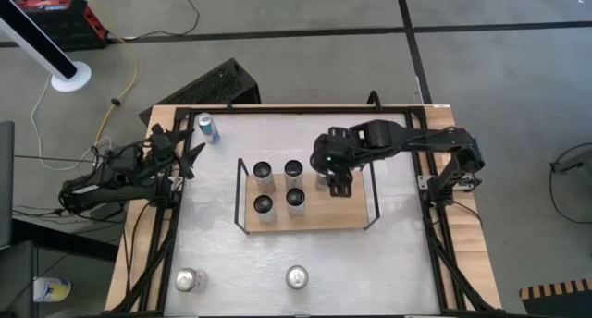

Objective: Place canned beverage on shelf
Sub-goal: Put the right blue soda can on the shelf

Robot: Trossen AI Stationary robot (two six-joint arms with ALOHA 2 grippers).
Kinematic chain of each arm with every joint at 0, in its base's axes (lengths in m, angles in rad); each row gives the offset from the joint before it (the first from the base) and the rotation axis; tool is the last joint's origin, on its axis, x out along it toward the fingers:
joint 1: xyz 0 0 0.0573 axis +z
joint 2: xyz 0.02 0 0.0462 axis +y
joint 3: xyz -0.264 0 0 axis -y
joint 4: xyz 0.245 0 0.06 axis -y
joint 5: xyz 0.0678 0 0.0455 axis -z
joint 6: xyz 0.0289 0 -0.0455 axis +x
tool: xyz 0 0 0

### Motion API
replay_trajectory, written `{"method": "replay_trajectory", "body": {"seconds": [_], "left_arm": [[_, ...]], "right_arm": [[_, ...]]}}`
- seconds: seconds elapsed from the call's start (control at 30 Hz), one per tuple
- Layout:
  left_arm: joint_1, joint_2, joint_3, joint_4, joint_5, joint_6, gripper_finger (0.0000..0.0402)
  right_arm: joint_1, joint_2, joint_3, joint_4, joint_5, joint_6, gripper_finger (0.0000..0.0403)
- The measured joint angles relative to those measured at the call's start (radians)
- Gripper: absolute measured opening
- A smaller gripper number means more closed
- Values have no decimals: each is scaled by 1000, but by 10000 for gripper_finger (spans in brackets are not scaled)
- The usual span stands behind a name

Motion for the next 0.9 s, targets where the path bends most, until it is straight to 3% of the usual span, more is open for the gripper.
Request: {"method": "replay_trajectory", "body": {"seconds": [0.37,0.63,0.9], "left_arm": [[0,0,0,0,0,0,265],[0,0,0,0,-1,0,265],[0,0,0,0,-2,0,265]], "right_arm": [[0,95,-1,15,0,-422,302],[-1,161,-2,-116,-1,-420,302],[-22,150,-1,-85,-5,-414,302]]}}
